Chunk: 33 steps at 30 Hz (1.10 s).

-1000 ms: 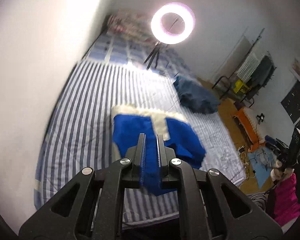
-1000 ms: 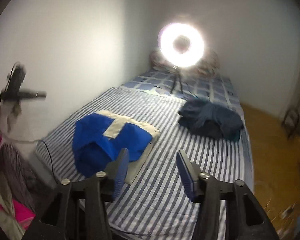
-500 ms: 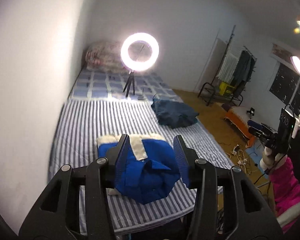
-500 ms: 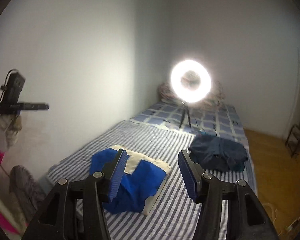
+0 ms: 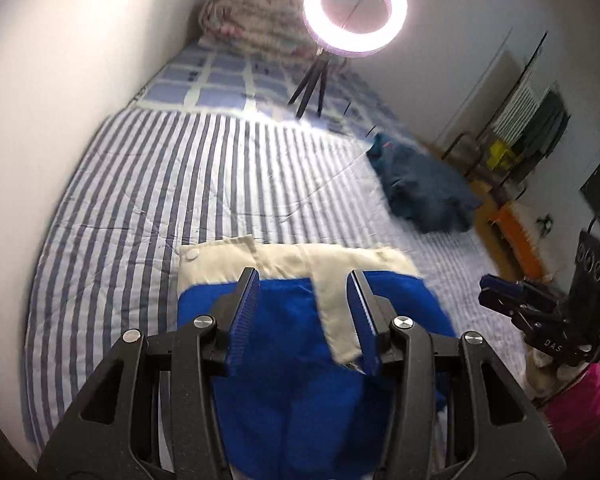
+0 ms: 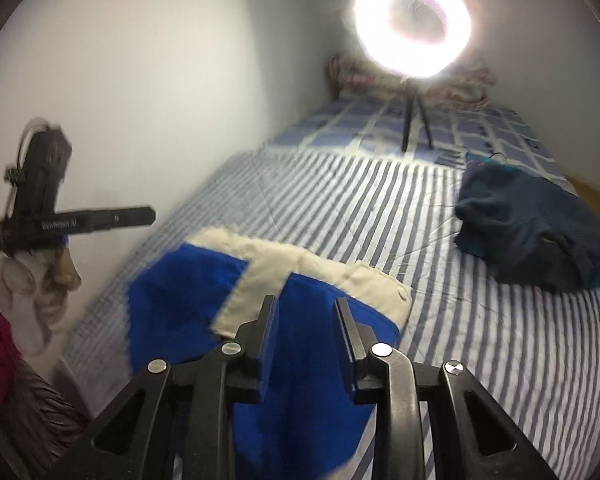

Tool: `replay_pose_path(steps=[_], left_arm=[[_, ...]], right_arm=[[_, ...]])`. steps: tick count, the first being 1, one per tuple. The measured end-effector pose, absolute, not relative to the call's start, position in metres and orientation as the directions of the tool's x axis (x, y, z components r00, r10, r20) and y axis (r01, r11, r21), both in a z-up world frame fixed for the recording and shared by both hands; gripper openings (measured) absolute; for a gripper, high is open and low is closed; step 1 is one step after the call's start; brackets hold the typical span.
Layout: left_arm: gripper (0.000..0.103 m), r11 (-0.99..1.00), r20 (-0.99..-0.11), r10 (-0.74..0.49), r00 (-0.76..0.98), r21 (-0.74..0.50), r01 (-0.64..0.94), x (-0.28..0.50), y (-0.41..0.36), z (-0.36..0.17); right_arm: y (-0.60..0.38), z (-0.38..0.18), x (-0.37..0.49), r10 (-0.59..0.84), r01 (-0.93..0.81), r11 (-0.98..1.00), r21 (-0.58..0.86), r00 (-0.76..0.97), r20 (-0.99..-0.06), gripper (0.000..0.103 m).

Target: Fold large clothes

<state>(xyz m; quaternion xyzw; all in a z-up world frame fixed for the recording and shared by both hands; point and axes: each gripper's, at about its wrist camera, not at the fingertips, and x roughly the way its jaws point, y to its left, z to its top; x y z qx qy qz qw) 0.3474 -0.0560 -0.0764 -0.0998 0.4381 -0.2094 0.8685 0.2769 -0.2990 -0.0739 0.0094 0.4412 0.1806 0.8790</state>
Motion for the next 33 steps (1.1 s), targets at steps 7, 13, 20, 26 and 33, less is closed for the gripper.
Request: replay_pose_path(steps=[7,13,20,26,33], left_arm=[[0.046,0.932,-0.828,-0.331,0.452,-0.211,0.295,0.386,-0.068,-0.141],[0.039,0.913,-0.844,-0.373,0.385,-0.259,0.316,0.388,-0.054,-0.200],[0.038,0.923,-0.841,-0.349,0.414,-0.232,0.307,0.380,-0.046,-0.170],[0.038,0.879,-0.780,-0.442,0.442,-0.280,0.386,0.321,-0.053,-0.125],[0.038,0.813,-0.775,-0.525,0.352,-0.334,0.477,0.262,-0.089,-0.119]], right_arm=[[-0.301,-0.156,0.326,0.322,-0.331,0.924,0.192,0.403,-0.857,0.024],[-0.306,-0.199,0.326,0.338,-0.367,0.908,0.202,0.359,-0.870,0.021],[-0.308,-0.161,0.308,0.292,-0.338,0.928,0.158,0.395,-0.871,0.022],[-0.318,-0.097,0.250,0.442,-0.396,0.875,0.278,0.420,-0.793,0.023],[-0.279,-0.100,0.186,0.444,-0.553,0.808,0.203,0.346,-0.827,0.036]])
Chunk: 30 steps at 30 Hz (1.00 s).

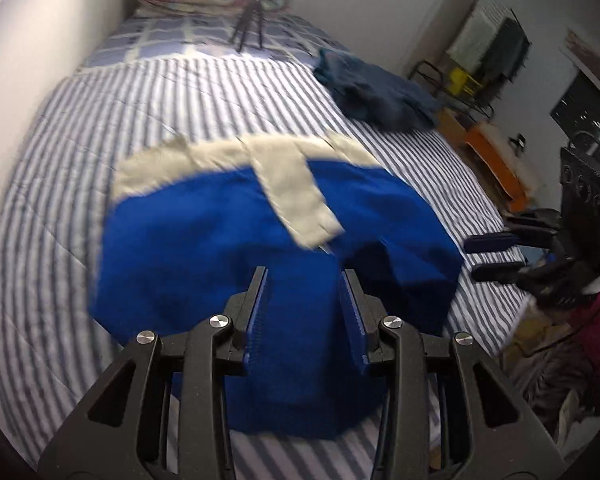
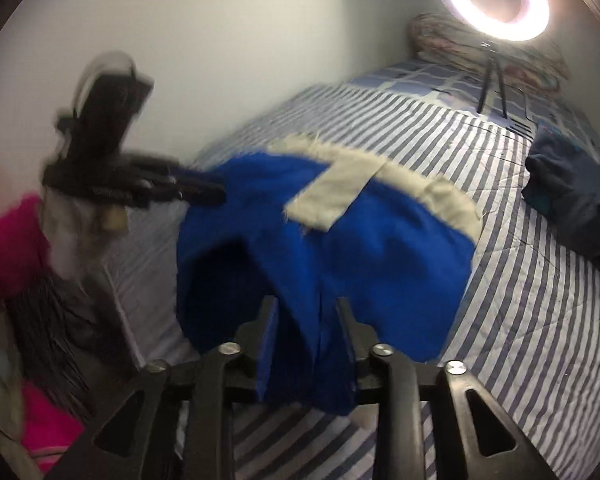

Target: Fold large clothes

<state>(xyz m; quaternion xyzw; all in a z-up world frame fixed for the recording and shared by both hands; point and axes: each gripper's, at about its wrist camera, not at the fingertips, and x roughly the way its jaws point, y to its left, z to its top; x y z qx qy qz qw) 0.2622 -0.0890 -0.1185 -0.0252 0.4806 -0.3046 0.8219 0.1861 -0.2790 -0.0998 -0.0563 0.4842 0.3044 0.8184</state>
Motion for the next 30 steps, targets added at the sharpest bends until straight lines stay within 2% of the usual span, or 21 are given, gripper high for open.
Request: replay_pose_path(steps=[7,11,16,22,26,30], left_arm=[[0.038,0.816,-0.793,-0.509,0.334,-0.320,0.482,0.247,-0.107,-0.126],[0.038,0.824,-0.795,-0.513,0.324,-0.348,0.448,0.255,-0.104,-0.137],[0.038,0.789,-0.766,-0.581,0.276,-0.446,0.424,0.255,-0.114,-0.146],[0.038,0.758,-0.733,-0.639,0.232,-0.551,0.348,0.279,-0.128,-0.154],[0.038,0.770,-0.751,-0.623,0.221,-0.538,0.344,0.282,-0.139,-0.150],[0.038,0.766,-0.754,-0.630,0.184,-0.566,0.304,0.280,-0.142,-0.157]], right_arm=[[-0.264,-0.123,0.206,0.333,-0.516,0.852,0.090,0.402,-0.853,0.035],[-0.295,-0.136,0.243,0.379,-0.367,0.898,0.242,0.367,-0.850,0.034],[-0.299,-0.142,0.251,0.430,-0.372,0.878,0.300,0.340,-0.837,0.034],[-0.288,-0.157,0.248,0.274,-0.365,0.921,0.136,0.358,-0.893,0.025],[-0.294,-0.144,0.240,0.254,-0.335,0.935,0.114,0.411,-0.876,0.027],[-0.301,-0.112,0.217,0.307,-0.355,0.924,0.142,0.469,-0.828,0.027]])
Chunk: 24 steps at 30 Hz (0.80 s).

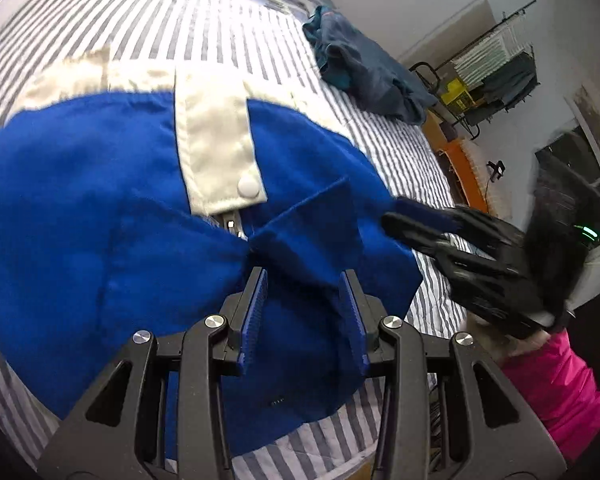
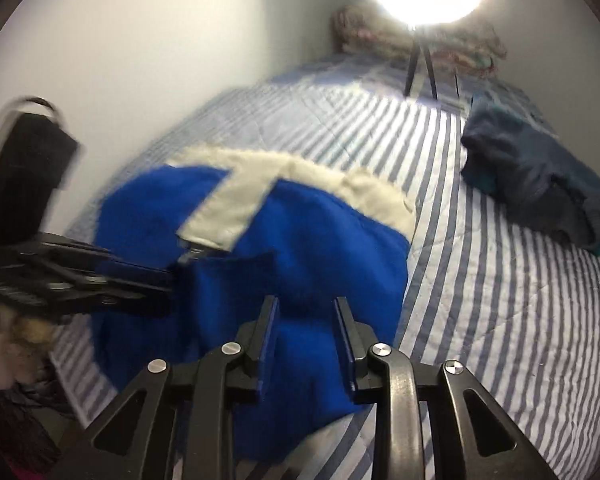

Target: Fold large clothes

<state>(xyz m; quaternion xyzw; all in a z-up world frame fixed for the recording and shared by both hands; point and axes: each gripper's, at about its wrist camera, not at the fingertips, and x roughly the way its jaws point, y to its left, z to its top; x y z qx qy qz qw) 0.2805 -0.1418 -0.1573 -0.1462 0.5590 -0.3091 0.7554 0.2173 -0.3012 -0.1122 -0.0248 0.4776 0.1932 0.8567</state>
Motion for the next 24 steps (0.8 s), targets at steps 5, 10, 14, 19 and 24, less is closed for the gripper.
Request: replay_pose_path(steps=[5,10,14,19,24], left_arm=[[0.038,0.744,-0.731,-0.666,0.150,-0.638,0.199,0.293,-0.134,-0.173],[0.038,0.706,-0.693,-0.708,0.137,-0.699,0.109,0.304,-0.132,-0.180],[0.036,0.700,-0.687,-0.713,0.139,-0.710,0.080,0.307,-0.132,-0.182],[0.029,0.702,-0.690,-0.710,0.137,-0.710,0.060,0.309,-0.130,-0.185],[0.020,0.719,-0.705,-0.693,0.154,-0.692,0.068,0.310,-0.136,-0.184]], right_arm=[[-0.272,-0.101,0.181,0.380,-0.499,0.856,0.138,0.425,-0.822,0.027],[-0.237,-0.124,0.172,0.344,-0.545,0.833,0.092,0.381,-0.858,0.029],[-0.231,-0.142,0.175,0.278,-0.504,0.862,0.061,0.368,-0.887,0.029],[-0.227,-0.147,0.169,0.243,-0.521,0.854,0.017,0.370,-0.897,0.013],[-0.230,-0.142,0.167,0.266,-0.523,0.852,0.033,0.377,-0.887,0.003]])
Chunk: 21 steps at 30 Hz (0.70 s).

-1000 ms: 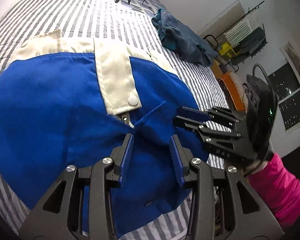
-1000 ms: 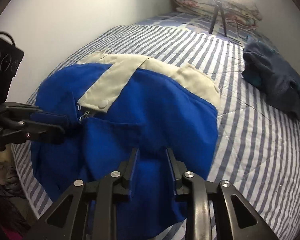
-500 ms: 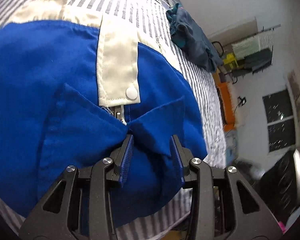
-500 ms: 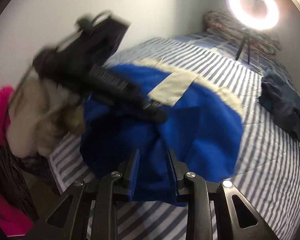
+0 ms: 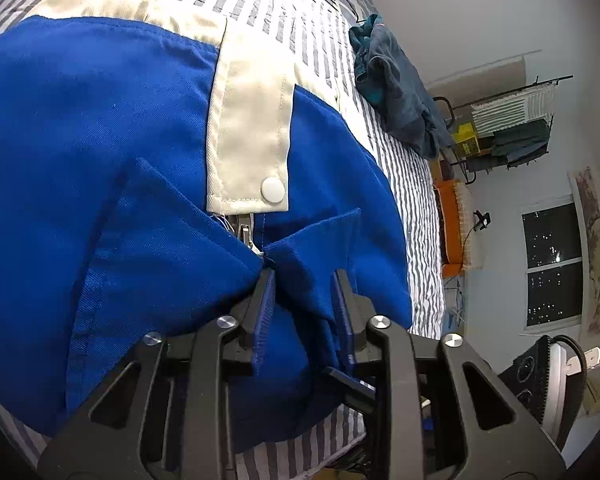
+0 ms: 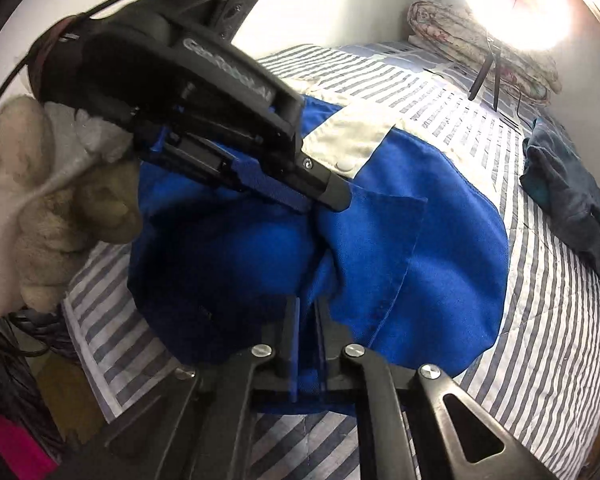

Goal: Fold large clothes
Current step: 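Hold the blue fabric with the left gripper while the right gripper presses the bundle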

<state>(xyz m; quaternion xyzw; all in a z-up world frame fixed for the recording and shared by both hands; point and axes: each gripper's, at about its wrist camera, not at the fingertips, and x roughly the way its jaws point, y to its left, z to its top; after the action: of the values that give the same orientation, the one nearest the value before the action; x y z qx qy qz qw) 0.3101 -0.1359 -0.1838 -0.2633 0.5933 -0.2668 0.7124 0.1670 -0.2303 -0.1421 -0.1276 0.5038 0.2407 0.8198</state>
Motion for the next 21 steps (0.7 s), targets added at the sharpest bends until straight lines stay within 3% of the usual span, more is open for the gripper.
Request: replay_pose_path(steps=[1,4,6,8,10,14,21], left_arm=[[0.012,0.726,-0.711,-0.684,0.162,-0.684,0.067,0.311,-0.136,-0.183],[0.006,0.726,-0.708,-0.684,0.174,-0.685,0.064,0.311,-0.136,-0.184],[0.005,0.730,-0.711,-0.680,0.179,-0.680,0.073,0.310,-0.137,-0.184],[0.002,0.728,-0.708,-0.683,0.181,-0.682,0.078,0.310,-0.138,-0.183],[0.002,0.727,-0.707,-0.683,0.183,-0.681,0.084,0.310,-0.139,-0.182],[0.000,0.725,-0.703,-0.686,0.189,-0.683,0.090,0.309,-0.140,-0.181],[0.000,0.704,-0.677,-0.704,0.215,-0.706,0.081,0.312,-0.133,-0.170]], right_arm=[[-0.230,-0.142,0.166,0.267,-0.527,0.849,0.030,0.379,-0.886,0.003],[-0.231,-0.142,0.167,0.278,-0.522,0.852,0.045,0.378,-0.883,0.003],[-0.233,-0.141,0.168,0.298,-0.516,0.854,0.072,0.371,-0.879,0.012],[-0.234,-0.142,0.172,0.293,-0.508,0.858,0.073,0.367,-0.883,0.029],[-0.230,-0.145,0.173,0.278,-0.515,0.856,0.052,0.371,-0.886,0.024],[-0.224,-0.149,0.170,0.234,-0.540,0.841,-0.026,0.407,-0.883,0.004],[-0.230,-0.141,0.158,0.241,-0.565,0.822,-0.068,0.454,-0.858,0.001]])
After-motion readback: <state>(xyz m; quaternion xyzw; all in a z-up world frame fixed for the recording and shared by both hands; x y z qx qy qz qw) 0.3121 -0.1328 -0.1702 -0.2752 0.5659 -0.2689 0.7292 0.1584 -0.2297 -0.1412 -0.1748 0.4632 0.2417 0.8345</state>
